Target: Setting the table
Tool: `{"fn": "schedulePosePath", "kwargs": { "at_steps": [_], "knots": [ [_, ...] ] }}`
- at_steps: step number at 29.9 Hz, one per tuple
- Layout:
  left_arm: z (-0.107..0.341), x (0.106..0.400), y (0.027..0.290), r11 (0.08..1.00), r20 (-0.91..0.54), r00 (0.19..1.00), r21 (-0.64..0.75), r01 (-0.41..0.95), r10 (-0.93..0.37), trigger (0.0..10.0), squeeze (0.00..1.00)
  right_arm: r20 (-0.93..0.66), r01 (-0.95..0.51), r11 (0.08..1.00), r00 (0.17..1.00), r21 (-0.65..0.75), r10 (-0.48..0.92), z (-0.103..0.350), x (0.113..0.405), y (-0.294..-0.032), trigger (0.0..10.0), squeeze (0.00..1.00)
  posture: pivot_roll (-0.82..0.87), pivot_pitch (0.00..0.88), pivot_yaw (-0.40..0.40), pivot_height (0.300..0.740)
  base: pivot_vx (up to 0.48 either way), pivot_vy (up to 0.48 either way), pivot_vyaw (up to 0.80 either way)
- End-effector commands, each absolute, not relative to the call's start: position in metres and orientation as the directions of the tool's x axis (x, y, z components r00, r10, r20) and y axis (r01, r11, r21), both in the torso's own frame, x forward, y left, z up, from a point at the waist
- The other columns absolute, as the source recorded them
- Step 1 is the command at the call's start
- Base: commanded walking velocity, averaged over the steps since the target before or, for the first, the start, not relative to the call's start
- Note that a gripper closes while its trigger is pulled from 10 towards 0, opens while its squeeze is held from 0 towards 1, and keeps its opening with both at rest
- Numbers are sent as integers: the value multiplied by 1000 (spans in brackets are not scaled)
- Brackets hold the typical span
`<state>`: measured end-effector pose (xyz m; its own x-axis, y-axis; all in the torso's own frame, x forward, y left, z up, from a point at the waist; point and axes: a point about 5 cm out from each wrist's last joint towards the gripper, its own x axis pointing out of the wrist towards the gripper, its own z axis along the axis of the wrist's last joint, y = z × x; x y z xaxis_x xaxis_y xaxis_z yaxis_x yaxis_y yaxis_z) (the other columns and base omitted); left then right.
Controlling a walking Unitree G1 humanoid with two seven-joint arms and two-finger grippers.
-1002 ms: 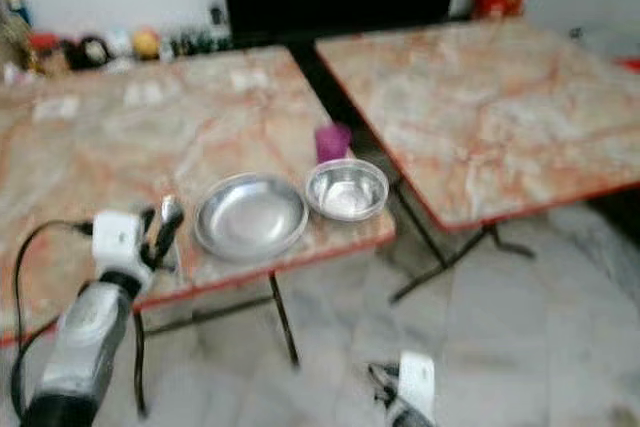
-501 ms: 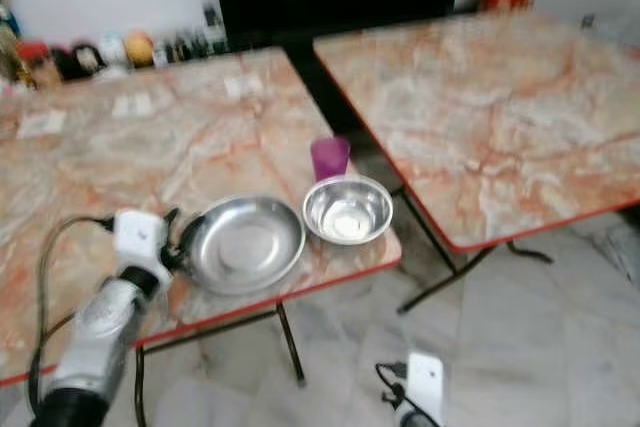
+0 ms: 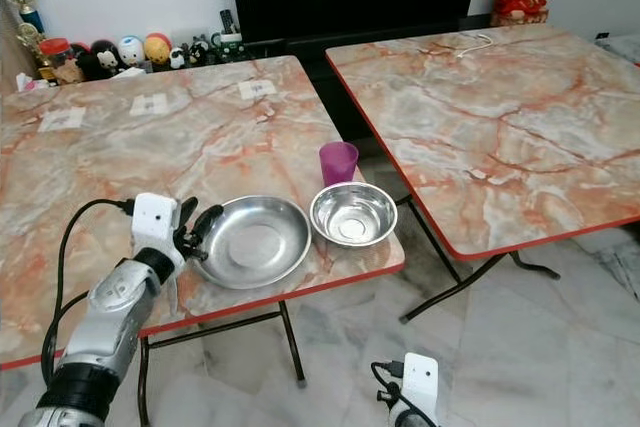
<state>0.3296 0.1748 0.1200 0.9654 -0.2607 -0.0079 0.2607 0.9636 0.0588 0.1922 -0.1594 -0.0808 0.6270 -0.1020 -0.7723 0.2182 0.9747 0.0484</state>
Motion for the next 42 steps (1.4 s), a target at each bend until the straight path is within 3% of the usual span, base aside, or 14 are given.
{"fn": "schedulePosePath", "kwargs": {
  "at_steps": [1,7,13,19,25,26,27,28,29,30,34,38,39,42],
  "knots": [
    [119,335,174,966,-48,967,53,254,-252,10000,0,-772,213,976,627,48,-99,-80,194,-159,10000,0,-24,0,11,740,0,0,0],
    [118,344,170,982,-101,977,-53,182,-186,10000,0,-772,210,976,628,50,-96,-80,195,-159,10000,0,-24,0,10,740,0,0,0],
    [113,342,190,996,-167,982,-28,85,-88,10000,0,-774,209,977,626,46,-98,-80,194,-160,10000,0,-32,0,9,740,0,0,0],
    [110,331,217,991,-206,978,-129,-45,17,10000,0,-774,205,978,626,43,-98,-80,194,-160,10000,0,-25,0,5,740,0,0,0],
    [109,323,215,994,-208,977,-110,16,-39,10000,0,-774,204,978,626,40,-99,-80,194,-161,10000,0,-20,0,3,740,0,0,0],
    [107,320,213,992,-205,977,-120,32,-57,10000,325,-774,206,978,625,40,-100,-80,194,-161,10000,0,-23,0,5,740,0,0,0],
    [107,319,212,991,-202,977,-128,36,-61,10000,325,-774,206,978,626,40,-100,-80,194,-161,10000,0,-23,0,5,740,0,0,0],
    [107,318,212,991,-200,978,-131,37,-63,10000,890,-774,207,978,626,40,-100,-80,194,-161,10000,0,-23,0,5,740,0,0,0],
    [107,318,212,991,-200,978,-131,37,-63,10000,890,-774,207,978,626,40,-100,-80,194,-161,10000,0,-23,0,5,740,0,0,0],
    [108,318,211,990,-195,978,-132,41,-67,10000,1000,-773,207,978,626,40,-101,-80,194,-161,10000,0,-25,0,6,740,0,0,0],
    [113,313,209,981,-160,982,-178,71,-100,10000,1000,-773,211,977,626,39,-104,-80,194,-161,10000,0,-23,0,5,740,0,0,0],
    [109,304,211,986,-187,976,-140,88,-114,10000,1000,-773,211,977,626,39,-104,-80,194,-162,10000,0,-20,0,5,740,0,0,0],
    [108,303,211,984,-196,975,-162,75,-107,10000,0,-773,210,977,626,39,-104,-80,194,-162,10000,0,-18,0,3,740,0,0,0],
    [107,302,210,978,-204,973,-198,69,-110,10000,0,-772,212,977,626,39,-105,-80,195,-162,10000,0,-19,0,3,740,0,0,0]
  ]
}}
